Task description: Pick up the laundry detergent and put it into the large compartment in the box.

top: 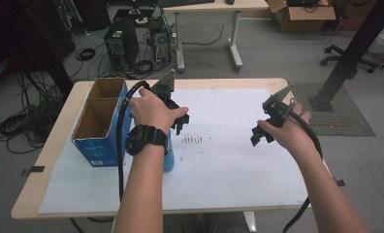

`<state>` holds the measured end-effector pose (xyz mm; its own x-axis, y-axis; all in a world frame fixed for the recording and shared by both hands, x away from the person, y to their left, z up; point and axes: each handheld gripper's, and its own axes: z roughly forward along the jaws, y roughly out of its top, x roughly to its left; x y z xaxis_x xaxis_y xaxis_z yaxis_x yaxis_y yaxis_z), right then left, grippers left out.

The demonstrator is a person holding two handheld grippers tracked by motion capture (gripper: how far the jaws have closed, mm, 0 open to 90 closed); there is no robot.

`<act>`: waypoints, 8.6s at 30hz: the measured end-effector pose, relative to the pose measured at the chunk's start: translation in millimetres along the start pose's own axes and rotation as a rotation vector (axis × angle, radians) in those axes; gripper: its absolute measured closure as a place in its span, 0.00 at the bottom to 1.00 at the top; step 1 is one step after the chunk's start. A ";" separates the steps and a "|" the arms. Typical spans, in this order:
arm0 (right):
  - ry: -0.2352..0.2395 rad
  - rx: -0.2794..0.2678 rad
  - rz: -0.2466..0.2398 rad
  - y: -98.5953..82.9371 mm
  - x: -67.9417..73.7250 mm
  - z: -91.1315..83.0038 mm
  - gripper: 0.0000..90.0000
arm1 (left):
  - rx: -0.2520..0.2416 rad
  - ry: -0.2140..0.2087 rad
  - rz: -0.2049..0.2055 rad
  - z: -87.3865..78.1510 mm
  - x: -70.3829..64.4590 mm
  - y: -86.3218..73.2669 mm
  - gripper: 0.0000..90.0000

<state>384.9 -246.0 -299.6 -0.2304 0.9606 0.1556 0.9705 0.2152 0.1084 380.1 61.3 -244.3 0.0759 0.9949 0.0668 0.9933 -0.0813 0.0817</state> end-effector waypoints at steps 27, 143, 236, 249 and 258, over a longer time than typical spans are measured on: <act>0.011 0.015 0.001 -1.3 -4.7 17.6 0.10 | 0.021 -0.002 -0.019 29.9 1.3 1.8 0.07; 0.031 0.031 -0.007 -3.3 -7.8 30.7 0.13 | 0.031 0.003 -0.025 38.6 3.6 9.7 0.41; 0.034 -0.003 0.033 29.9 -0.2 12.5 0.14 | -0.057 -0.016 -0.052 -112.3 205.9 47.2 0.42; 0.031 0.005 0.026 28.8 0.7 20.0 0.14 | -0.016 -0.003 -0.048 -69.0 210.5 45.3 0.42; 0.032 0.011 0.016 28.0 5.0 23.9 0.14 | 0.009 -0.003 -0.047 -43.2 209.9 44.5 0.42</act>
<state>412.6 -231.0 -319.2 -0.2171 0.9578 0.1885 0.9747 0.2023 0.0950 436.5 263.9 -183.7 0.0290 0.9978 0.0598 0.9965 -0.0335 0.0761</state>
